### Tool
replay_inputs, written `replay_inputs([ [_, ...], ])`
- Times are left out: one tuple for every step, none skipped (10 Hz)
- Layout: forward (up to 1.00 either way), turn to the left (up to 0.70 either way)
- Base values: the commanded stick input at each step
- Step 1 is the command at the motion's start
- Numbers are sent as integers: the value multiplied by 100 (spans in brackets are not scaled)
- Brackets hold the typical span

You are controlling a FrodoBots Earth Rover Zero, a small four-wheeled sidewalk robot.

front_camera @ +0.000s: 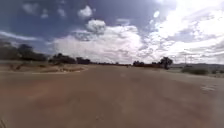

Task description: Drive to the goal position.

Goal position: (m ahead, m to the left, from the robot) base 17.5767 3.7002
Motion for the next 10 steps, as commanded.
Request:
replay_inputs([
  [100, 0],
  [100, 0],
  [100, 0],
  [100, 0],
  [100, 0],
  [100, 0],
  [100, 0],
  [100, 0],
  [100, 0],
  [100, 0],
])
